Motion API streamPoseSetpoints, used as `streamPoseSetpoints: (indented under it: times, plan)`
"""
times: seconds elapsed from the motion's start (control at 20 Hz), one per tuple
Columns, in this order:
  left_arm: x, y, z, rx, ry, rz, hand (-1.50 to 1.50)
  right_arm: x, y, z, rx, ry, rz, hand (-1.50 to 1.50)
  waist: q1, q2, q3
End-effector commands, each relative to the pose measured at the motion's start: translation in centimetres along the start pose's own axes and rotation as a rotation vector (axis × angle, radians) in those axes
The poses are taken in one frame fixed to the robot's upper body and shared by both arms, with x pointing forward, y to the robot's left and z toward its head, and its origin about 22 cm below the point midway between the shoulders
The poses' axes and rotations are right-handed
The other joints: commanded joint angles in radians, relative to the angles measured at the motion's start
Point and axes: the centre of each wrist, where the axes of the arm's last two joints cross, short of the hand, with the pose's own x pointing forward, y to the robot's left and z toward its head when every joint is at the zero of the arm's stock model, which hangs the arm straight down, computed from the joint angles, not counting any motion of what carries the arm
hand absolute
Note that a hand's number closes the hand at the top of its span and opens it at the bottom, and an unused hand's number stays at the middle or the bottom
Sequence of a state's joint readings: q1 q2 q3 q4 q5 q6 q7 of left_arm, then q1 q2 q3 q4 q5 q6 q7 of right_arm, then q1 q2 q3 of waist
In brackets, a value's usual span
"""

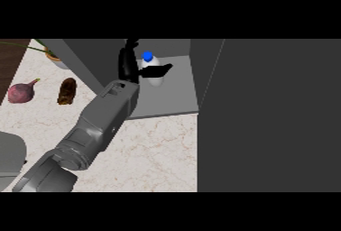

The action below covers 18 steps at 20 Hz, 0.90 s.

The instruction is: Pick up the bottled water, place it into the cabinet and close the cabinet

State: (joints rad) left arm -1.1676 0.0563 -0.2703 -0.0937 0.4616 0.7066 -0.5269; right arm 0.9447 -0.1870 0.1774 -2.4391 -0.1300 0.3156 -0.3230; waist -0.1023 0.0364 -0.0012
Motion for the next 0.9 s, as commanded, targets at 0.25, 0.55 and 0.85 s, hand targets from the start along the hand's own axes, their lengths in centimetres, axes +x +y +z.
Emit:
streamPoseSetpoints:
  times: [0.25, 0.55, 0.85]
  plan:
    - [2.7, -0.8, -0.8, -0.099, -0.09, 0.174, -1.5, 0.7, 0.1, 0.0, -0.023, -0.026, -0.062, -1.5, 0.006, -0.004, -0.001]
    - [3.6, -2.3, 0.1, -0.172, -0.167, 0.348, -1.5, 0.5, 0.5, -0.5, 0.018, -0.005, -0.061, -1.5, 0.033, -0.01, -0.001]
    - [2.5, -1.3, -0.2, -0.214, -0.171, 0.4, -1.5, 2.2, 0.6, 0.2, -0.002, 0.01, -0.054, -1.5, 0.056, -0.026, 0.0]
